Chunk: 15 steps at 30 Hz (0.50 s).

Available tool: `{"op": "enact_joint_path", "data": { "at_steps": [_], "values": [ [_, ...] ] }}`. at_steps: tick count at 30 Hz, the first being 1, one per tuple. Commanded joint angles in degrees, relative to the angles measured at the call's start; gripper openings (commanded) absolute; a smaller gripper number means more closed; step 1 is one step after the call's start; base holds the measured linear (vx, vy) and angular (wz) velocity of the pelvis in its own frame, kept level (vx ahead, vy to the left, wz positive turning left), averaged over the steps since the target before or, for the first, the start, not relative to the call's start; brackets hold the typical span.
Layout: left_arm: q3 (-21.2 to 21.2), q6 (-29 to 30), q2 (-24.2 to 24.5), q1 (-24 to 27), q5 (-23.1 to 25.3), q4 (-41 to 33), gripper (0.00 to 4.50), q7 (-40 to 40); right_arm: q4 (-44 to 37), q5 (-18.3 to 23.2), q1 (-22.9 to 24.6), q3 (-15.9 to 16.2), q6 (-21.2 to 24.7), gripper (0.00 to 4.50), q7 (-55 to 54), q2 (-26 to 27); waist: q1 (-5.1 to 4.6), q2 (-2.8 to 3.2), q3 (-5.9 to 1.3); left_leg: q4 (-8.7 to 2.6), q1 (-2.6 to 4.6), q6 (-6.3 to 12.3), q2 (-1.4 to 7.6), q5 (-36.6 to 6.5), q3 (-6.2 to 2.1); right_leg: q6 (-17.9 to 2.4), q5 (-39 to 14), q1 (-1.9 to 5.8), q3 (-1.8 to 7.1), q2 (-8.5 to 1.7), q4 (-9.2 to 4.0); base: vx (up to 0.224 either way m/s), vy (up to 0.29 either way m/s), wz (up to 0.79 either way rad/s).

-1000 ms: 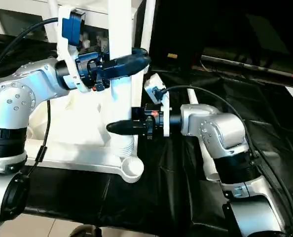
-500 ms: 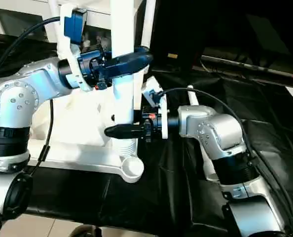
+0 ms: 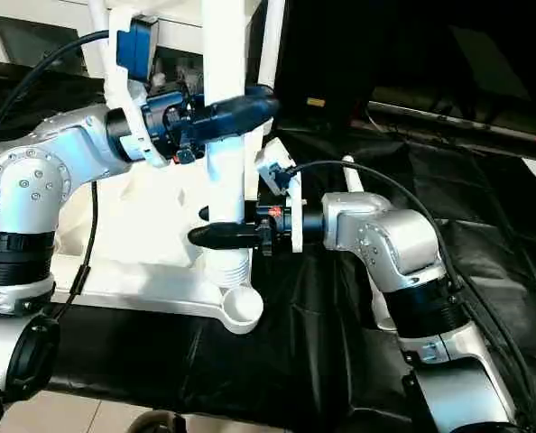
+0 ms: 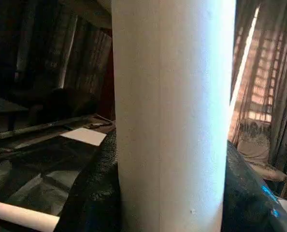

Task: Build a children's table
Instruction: Pick table leg

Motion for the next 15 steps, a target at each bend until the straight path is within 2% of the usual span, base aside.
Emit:
{"op": "enact_joint_path", "data": {
  "at_steps": [1, 7, 8, 9, 10, 12, 13, 14, 15],
  "values": [
    [-0.19, -0.42, -0.1, -1.52, 0.64, -0.22, 1.77, 0.2, 0.48, -0.09, 0.04, -0.55, -0.27, 1.99, 0.23, -0.47, 0.02, 0.63, -4.48, -4.05, 2.54, -4.12, 3.46, -8.95, -1.26, -11.79, -1.23, 1.52, 2.3, -5.36, -3.8, 0.0, 0.0, 0.0],
    [1.13, 0.13, -0.77, -1.6, -0.18, 0.06, 1.77, 1.8, 0.77, -0.32, 0.09, -1.06, -0.99, 1.96, -0.5, -0.1, 0.01, 0.7, -4.5, -4.02, 2.57, -4.19, 3.46, -9.25, -1.28, -11.95, -0.97, 1.52, 2.29, -5.35, -3.77, 0.0, 0.0, 0.0],
    [1.45, 0.09, -1.04, -1.64, -0.23, 0.23, 2.12, 2.39, 0.82, -0.3, 0.1, -1.35, -1.2, 1.96, -0.79, 0.1, 0.03, 0.66, -4.51, -3.97, 2.53, -4.07, 3.4, -9.08, -1.25, -12.02, -0.86, 1.57, 2.33, -5.38, -3.82, 0.0, 0.0, 0.0],
    [3.0, -0.26, -2.28, -1.83, -0.52, 1.14, 2.33, 5.0, 0.99, 0.26, 0.16, -2.9, -1.77, 1.95, -2.13, 1.1, -0.01, 0.74, -4.52, -3.98, 2.46, -4.08, 3.44, -8.96, -1.23, -12.18, -0.43, 1.56, 2.34, -5.39, -3.72, 0.0, 0.0, 0.0],
    [3.0, -0.26, -2.28, -1.83, -0.52, 1.14, 2.5, 5.0, 0.99, 0.26, 0.16, -2.9, -1.77, 1.95, -2.13, 1.1, -0.06, 0.69, -4.49, -3.97, 2.39, -4.04, 3.39, -9.15, -1.23, -12.4, -0.34, 1.51, 2.34, -5.38, -3.75, 0.0, 0.0, 0.0],
    [7.15, -1.06, -5.03, -1.84, -3.62, 2.59, 2.57, 8.24, 0.72, 2.72, 0.48, -6.8, -2.54, 1.93, -4.68, 3.54, 0.0, 0.58, -4.55, -3.92, 2.49, -3.96, 3.39, -9.28, -1.24, -12.61, -0.47, 1.56, 2.31, -5.48, -3.87, 0.0, 0.0, 0.0],
    [9.16, -2.89, -6.65, -1.82, -4.67, 3.39, 2.57, 9.97, 0.71, 4.21, 0.49, -8.56, -2.04, 1.93, -5.96, 4.55, 0.1, 0.57, -4.56, -3.84, 2.37, -3.75, 3.42, -8.99, -1.24, -13.39, 0.38, 1.63, 2.35, -5.69, -3.79, 0.0, 0.0, 0.0],
    [10.45, -4.22, -7.73, -1.81, -5.26, 3.93, 2.67, 11.15, 0.73, 5.2, 0.47, -9.68, -1.61, 1.92, -6.81, 5.18, 0.16, 0.52, -4.54, -3.87, 2.34, -3.6, 3.45, -9.2, -1.27, -13.73, 0.34, 1.65, 2.31, -5.74, -3.86, 0.0, 0.0, 0.0],
    [13.59, -8.21, -10.52, -1.75, -6.87, 5.34, 2.93, 13.61, 1.11, 7.26, 0.32, -12.37, -0.79, 1.92, -9.4, 6.71, 0.23, 0.45, -4.63, -3.84, 2.35, -3.16, 3.44, -8.7, -1.3, -13.71, 1.07, 1.77, 2.25, -5.55, -3.83, 0.0, 0.0, 0.0]
  ]
}}
